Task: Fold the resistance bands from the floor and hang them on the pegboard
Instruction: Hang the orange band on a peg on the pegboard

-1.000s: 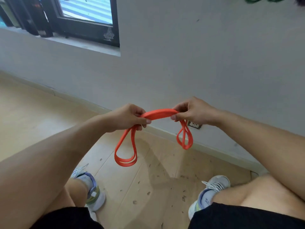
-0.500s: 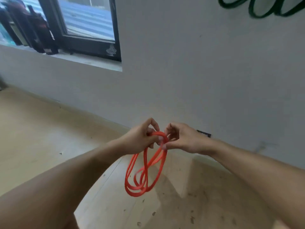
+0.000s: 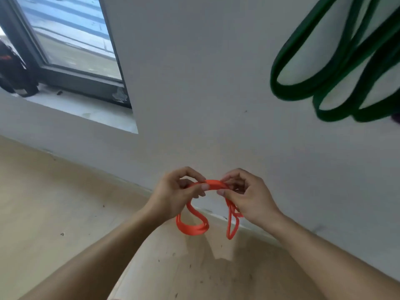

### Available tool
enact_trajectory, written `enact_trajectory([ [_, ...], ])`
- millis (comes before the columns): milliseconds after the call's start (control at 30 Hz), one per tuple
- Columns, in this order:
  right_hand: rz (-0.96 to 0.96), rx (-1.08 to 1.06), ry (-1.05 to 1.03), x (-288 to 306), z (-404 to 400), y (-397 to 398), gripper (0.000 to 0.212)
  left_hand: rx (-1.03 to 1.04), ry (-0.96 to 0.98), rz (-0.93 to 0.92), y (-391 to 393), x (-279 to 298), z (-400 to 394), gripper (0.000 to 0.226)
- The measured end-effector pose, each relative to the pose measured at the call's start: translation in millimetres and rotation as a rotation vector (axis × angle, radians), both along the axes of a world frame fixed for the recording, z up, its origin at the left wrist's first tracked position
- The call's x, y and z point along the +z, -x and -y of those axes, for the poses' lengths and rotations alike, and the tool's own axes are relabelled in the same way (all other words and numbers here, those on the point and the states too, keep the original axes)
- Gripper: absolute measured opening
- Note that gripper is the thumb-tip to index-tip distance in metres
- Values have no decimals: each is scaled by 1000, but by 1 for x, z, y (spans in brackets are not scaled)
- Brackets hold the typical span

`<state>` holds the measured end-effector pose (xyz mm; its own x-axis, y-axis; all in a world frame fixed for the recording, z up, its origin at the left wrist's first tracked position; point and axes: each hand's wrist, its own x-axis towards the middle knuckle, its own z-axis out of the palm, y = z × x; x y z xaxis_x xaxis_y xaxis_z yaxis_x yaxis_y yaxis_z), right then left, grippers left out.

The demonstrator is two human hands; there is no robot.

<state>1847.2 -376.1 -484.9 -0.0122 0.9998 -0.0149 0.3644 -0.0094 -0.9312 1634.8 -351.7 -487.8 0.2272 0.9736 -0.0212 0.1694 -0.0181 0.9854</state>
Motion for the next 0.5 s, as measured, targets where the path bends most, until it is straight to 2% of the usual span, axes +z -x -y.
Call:
enact_trajectory([
  [267,-7,-80,-12,239,47,8,20,-51,-8,26,1,240,30,10],
  [500,-16,-123,-131,382,70,12,23,-70,-197,-84,7,385,46,11],
])
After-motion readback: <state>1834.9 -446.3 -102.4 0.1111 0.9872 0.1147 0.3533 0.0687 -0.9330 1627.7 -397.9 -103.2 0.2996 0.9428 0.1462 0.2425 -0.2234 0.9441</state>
